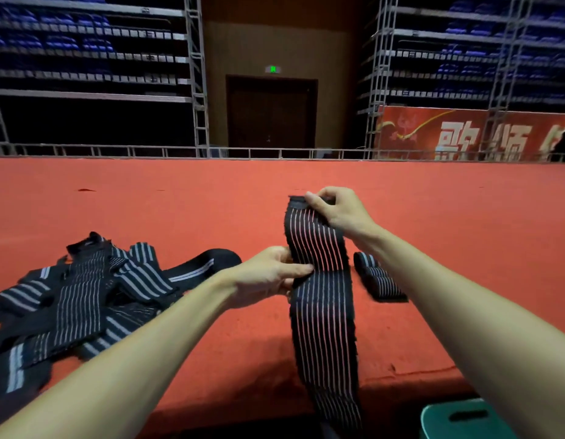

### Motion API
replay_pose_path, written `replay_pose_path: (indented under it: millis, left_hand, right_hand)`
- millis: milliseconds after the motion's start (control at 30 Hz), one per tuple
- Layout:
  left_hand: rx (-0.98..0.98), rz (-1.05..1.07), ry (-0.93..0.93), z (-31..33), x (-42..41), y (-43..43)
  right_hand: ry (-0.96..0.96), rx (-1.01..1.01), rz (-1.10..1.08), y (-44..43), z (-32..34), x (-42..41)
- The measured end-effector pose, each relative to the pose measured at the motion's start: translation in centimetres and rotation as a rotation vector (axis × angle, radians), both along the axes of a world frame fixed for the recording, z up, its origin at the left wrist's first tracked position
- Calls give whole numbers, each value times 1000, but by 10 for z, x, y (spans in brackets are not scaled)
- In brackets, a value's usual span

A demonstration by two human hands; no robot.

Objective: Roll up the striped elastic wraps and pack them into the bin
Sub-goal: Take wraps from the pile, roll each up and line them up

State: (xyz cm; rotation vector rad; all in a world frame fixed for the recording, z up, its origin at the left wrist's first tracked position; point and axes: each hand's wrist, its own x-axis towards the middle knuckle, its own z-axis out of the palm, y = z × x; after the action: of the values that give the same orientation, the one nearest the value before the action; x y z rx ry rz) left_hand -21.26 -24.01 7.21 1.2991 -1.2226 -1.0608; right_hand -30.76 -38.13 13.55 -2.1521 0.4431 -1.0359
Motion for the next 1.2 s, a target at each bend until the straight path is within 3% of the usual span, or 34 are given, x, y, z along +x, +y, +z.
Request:
replay_pose_path:
  millis: [67, 200, 267, 400, 567, 767, 1033, 1200]
  left_hand:
    - [28, 13, -2, -21, 3, -9]
    - [67, 161, -93, -71, 17, -34]
    - [51, 268, -276, -91, 35, -47]
    - [65, 373, -826, -126, 64, -65]
    - [11, 561, -843, -162, 62, -76]
    - [52, 599, -1113, -163, 59, -84]
    - [67, 572, -1094, -162, 61, -84]
    - [76, 433, -1106, -153, 68, -66]
  right_hand:
    - [175, -84, -16, -15, -15, 7]
    - [333, 32, 34, -48, -53, 24]
    - [355, 14, 14, -64, -72, 35]
    - [382, -53, -70, -85, -102, 58]
    - [365, 4, -168, -111, -153, 96]
    - [262, 175, -345, -123, -210, 126]
    - [371, 104, -347, -104, -204, 120]
    - [430, -143, -240, -66, -186, 117]
